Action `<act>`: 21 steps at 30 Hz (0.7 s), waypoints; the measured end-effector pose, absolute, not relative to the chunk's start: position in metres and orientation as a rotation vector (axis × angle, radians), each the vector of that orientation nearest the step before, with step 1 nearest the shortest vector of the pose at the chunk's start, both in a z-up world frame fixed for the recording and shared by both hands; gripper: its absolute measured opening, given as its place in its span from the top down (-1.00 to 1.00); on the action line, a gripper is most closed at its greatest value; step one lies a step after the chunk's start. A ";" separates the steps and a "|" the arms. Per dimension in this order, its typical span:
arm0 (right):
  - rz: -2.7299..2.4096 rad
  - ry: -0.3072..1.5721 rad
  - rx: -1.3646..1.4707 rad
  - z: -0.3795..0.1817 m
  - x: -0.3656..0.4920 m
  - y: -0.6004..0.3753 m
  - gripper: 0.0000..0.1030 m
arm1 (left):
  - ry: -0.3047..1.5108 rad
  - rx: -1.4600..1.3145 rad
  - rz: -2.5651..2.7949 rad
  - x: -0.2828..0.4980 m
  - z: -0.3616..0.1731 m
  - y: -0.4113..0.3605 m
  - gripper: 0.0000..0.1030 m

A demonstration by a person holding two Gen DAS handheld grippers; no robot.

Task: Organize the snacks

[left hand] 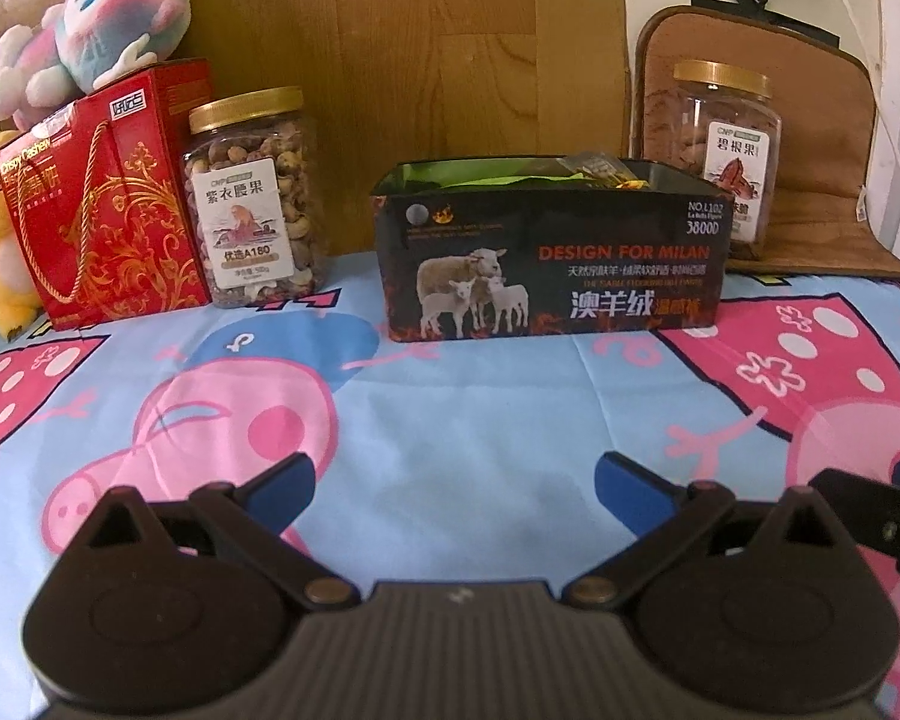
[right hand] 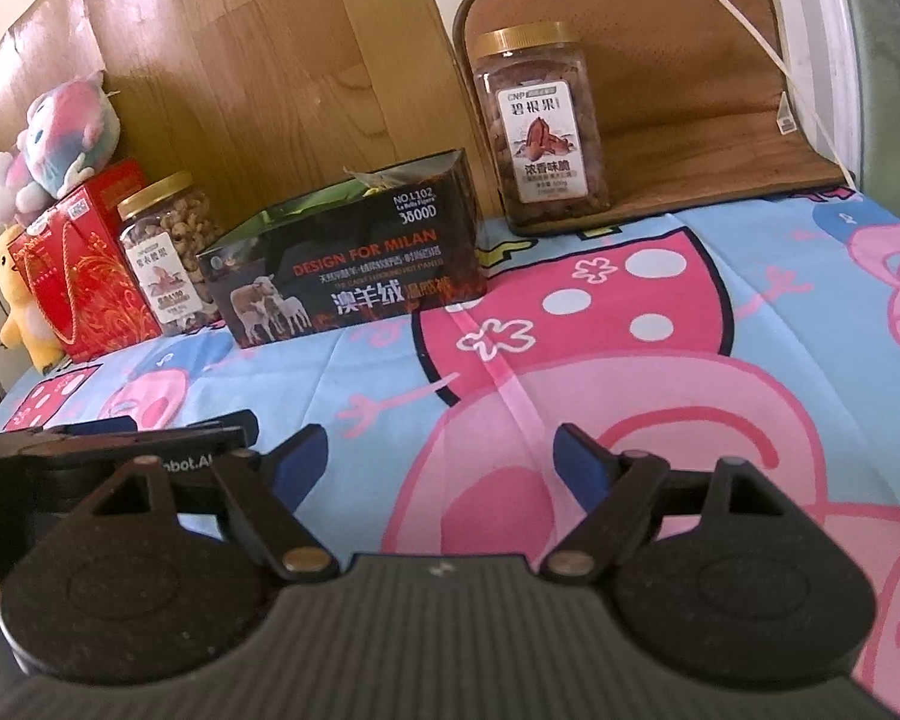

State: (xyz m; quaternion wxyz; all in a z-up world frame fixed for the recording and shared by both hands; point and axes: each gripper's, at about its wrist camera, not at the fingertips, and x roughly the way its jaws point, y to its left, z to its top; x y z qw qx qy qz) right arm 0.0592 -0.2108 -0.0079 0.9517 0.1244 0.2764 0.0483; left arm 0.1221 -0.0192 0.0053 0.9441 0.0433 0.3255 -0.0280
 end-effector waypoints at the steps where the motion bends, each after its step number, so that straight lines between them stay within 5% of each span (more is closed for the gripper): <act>1: 0.097 0.562 0.249 -0.009 0.060 -0.210 -0.64 | 0.662 0.091 -0.058 0.122 0.004 -0.019 -1.00; 21: 0.115 0.536 0.222 -0.019 0.061 -0.205 -0.64 | 0.679 0.068 -0.063 0.123 -0.001 -0.017 -1.00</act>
